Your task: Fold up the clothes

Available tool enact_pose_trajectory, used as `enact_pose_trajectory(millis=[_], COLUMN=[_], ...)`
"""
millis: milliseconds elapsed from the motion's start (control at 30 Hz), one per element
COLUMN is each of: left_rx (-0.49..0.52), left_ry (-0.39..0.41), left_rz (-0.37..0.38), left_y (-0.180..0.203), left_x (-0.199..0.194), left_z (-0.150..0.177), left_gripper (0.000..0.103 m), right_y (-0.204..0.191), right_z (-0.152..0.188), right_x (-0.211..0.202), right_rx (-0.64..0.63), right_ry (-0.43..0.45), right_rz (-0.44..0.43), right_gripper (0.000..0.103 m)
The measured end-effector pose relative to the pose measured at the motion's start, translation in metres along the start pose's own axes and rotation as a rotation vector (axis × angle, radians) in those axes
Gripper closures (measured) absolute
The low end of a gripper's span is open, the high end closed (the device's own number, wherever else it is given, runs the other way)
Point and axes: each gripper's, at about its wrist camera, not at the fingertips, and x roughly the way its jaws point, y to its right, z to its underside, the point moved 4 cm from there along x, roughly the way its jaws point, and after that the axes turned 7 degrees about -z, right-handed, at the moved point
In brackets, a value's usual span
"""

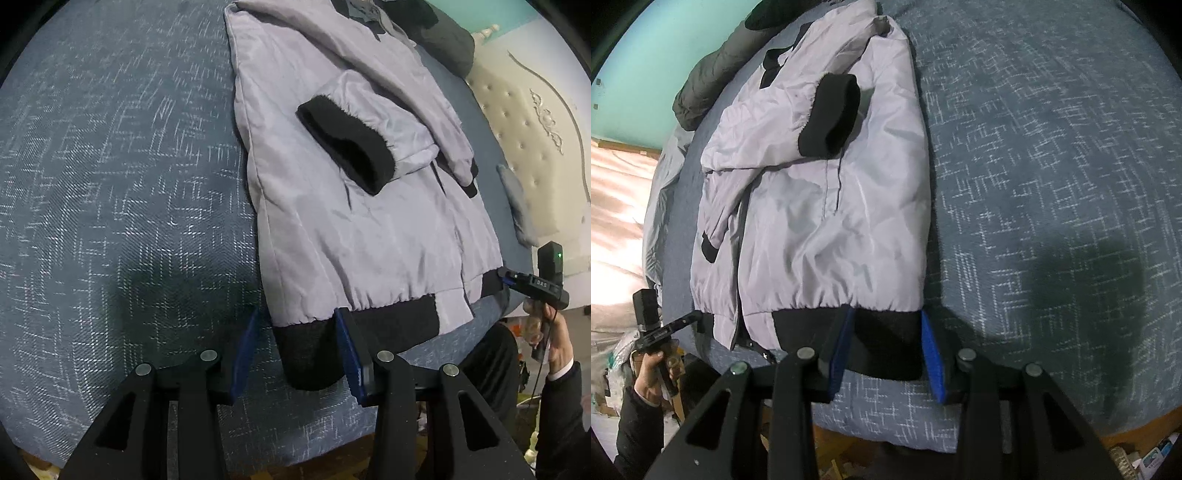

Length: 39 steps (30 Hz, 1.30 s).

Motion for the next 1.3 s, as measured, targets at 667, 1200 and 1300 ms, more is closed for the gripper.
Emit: enact_pose_trajectory(millis=[667, 1200, 1300], left_rx=[0.037, 0.018, 0.027], left_ry=[-0.008, -0.058, -0.039], left_rz=[0.023, 0.063, 0.052], left_y=[0.013, 0.015, 0.015], left_x=[-0.009, 0.006, 0.001], left_z=[-0.002, 0.003, 0.006], left_gripper=[0.073, 0.068, 0.078], right_y=[-0.009, -0.008, -0.009], right_z=[0.003, 0.011, 0.011], right_x=[0.0, 0.007, 0.004], right_rx=[-0.067, -0.073, -0.085], right_ry=[0.008, 0.007, 0.022], right_rz=[-0.033, -0.012, -0.019], right_gripper=[0.081, 0.078, 0.086])
